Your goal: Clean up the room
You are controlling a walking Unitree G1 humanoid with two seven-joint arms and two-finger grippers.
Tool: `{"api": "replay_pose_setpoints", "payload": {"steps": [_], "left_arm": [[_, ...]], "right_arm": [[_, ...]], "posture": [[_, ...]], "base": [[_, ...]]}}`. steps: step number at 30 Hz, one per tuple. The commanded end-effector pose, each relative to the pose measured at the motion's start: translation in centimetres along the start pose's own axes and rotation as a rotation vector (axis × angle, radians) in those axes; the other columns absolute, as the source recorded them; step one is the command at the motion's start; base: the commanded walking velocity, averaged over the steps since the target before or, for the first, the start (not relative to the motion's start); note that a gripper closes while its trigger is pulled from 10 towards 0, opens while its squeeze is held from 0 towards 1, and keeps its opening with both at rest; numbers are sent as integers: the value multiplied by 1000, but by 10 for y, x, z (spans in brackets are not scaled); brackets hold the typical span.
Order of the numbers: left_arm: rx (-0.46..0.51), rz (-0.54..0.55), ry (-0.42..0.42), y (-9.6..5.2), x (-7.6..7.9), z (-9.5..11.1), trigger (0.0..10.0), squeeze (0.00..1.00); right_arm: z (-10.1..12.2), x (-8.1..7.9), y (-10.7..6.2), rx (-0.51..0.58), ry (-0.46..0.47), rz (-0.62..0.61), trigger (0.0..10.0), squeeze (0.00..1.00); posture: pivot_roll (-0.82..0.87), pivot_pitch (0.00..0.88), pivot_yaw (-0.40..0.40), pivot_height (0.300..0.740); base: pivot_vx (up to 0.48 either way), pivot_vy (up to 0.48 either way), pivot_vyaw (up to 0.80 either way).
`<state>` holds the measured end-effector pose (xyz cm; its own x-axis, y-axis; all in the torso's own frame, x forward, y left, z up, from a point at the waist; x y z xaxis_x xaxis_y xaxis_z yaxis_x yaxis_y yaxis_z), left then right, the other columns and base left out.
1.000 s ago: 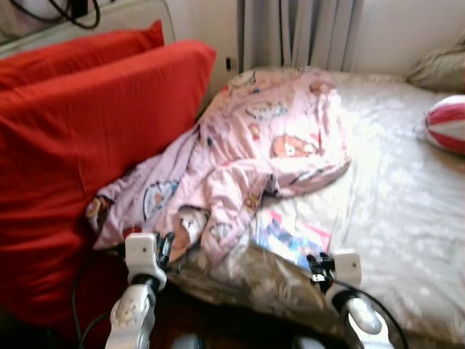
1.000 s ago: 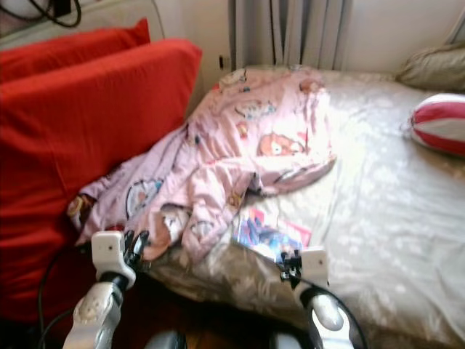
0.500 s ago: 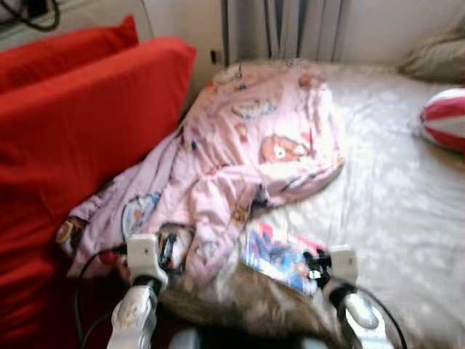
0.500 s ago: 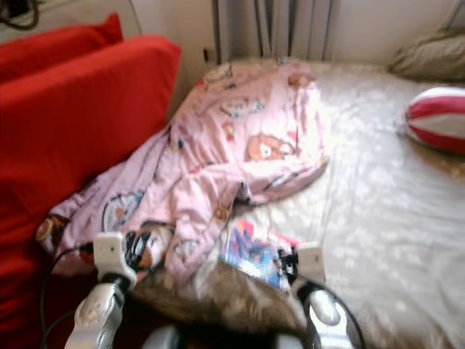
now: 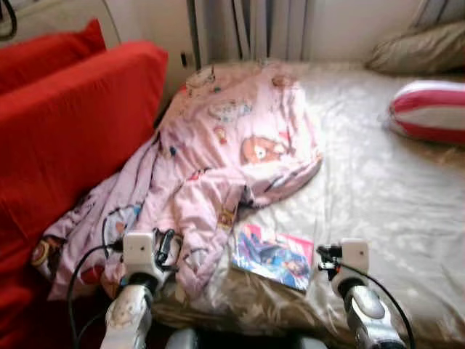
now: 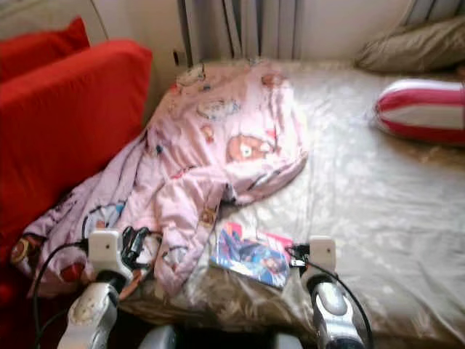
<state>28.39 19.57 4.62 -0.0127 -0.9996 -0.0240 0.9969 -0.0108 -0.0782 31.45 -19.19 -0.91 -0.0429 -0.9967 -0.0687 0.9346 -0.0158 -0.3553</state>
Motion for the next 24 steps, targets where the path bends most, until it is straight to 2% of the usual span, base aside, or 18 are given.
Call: {"api": "replay_pose_setpoints", "payload": {"steps": [1, 5, 16, 24], "left_arm": [[9, 5, 1, -3, -4, 5, 10000, 0], [12, 0, 15, -12, -6, 10, 10000, 0], [13, 0, 38, -36, -10, 28, 10000, 0], [-16, 39, 59, -69, -20, 42, 10000, 0]], "right_arm": [[-8, 4, -1, -49, 24, -43, 10000, 0], [-16, 16, -3, -101, 37, -122, 10000, 0], [-21, 21, -4, -142, 23, -171, 10000, 0], [-13, 34, -2, -151, 23, -262, 10000, 0]], "posture": [[81, 25, 58, 618], [110, 60, 71, 618], [169, 171, 92, 618], [241, 271, 100, 618]], "base": [[0, 0, 0], [0, 0, 0], [0, 0, 0], [0, 0, 0]]}}
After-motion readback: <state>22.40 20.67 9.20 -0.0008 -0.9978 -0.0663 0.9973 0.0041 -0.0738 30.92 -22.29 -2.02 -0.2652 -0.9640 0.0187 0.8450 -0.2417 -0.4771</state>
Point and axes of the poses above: a point about 5 cm out from each wrist's last joint towards the gripper, its own y axis pointing out of the wrist towards the gripper, its own z axis along the axis of the wrist's last joint, x = y × z, the point moved 3 cm from there along y, pointing out of the wrist towards the gripper, and after that the axes turned 2 degrees about y, right-handed, at the moved point
